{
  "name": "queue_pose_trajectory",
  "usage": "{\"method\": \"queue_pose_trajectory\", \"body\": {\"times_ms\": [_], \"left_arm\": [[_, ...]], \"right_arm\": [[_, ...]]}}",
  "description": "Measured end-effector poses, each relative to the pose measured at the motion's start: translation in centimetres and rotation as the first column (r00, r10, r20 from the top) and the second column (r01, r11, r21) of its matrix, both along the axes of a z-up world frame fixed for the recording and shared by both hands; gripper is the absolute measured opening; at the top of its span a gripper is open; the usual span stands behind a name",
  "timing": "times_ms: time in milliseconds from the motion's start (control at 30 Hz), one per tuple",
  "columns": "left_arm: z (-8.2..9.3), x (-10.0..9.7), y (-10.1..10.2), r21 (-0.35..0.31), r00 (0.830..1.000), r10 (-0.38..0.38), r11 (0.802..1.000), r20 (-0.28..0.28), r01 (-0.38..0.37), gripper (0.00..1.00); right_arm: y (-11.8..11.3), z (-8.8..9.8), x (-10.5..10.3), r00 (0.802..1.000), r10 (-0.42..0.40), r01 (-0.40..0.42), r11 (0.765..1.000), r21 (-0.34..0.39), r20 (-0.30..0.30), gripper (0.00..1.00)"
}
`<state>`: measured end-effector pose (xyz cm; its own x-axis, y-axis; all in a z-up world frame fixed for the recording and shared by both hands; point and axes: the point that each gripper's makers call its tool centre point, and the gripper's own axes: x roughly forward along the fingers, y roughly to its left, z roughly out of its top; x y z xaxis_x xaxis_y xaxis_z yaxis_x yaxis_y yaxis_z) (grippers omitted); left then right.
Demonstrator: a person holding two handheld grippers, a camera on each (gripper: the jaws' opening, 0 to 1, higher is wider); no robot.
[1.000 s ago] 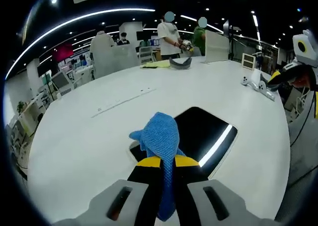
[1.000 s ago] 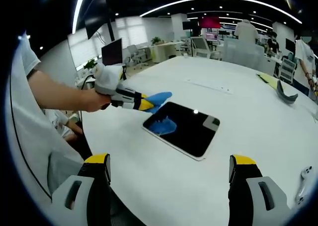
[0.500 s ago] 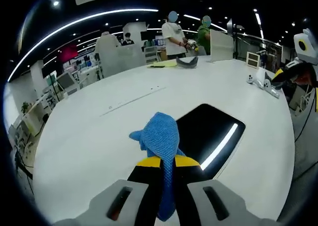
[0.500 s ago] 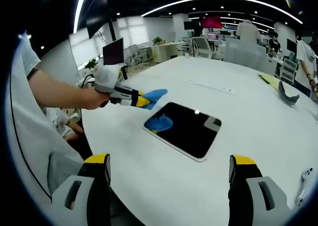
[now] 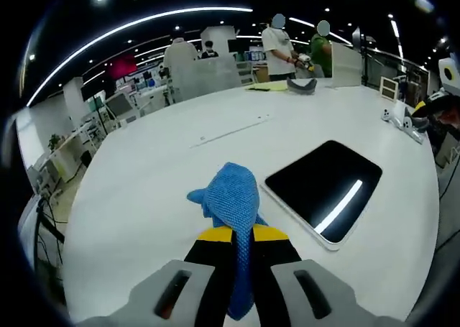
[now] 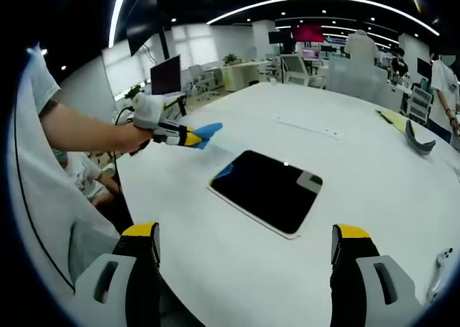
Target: Wipe the mirror surface with the cleaning cloth until all visible marks leave the cleaned area.
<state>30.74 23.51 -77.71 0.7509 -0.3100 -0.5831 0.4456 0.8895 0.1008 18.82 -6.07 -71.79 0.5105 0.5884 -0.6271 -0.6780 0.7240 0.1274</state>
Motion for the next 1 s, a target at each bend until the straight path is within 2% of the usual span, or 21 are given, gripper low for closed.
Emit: {"method": "queue_pose_trajectory", "body": {"times_ms": [400,667,1000], "left_arm": [[-0.3,-0.2,1.1,0.012,1.000,0.020,1.000,-0.012,-0.020,0.05],[-2.4,-0.1,2.4,0.009,0.997,0.052,0.999,-0.061,-0.052,0.05],[-5.4,-0.6,3.2,0.012,0.992,0.043,0.999,-0.122,-0.042,0.05]], "right_arm": [[0.2,-0.3,-0.1,1.000,0.001,-0.001,1.000,0.000,-0.007,1.00],[-0.6,-0.5,-0.4,1.000,-0.008,0.007,1.000,-0.014,-0.020,1.00],[-1.1,-0.8,-0.5,0.999,-0.027,0.026,0.999,-0.033,-0.036,1.00]]}}
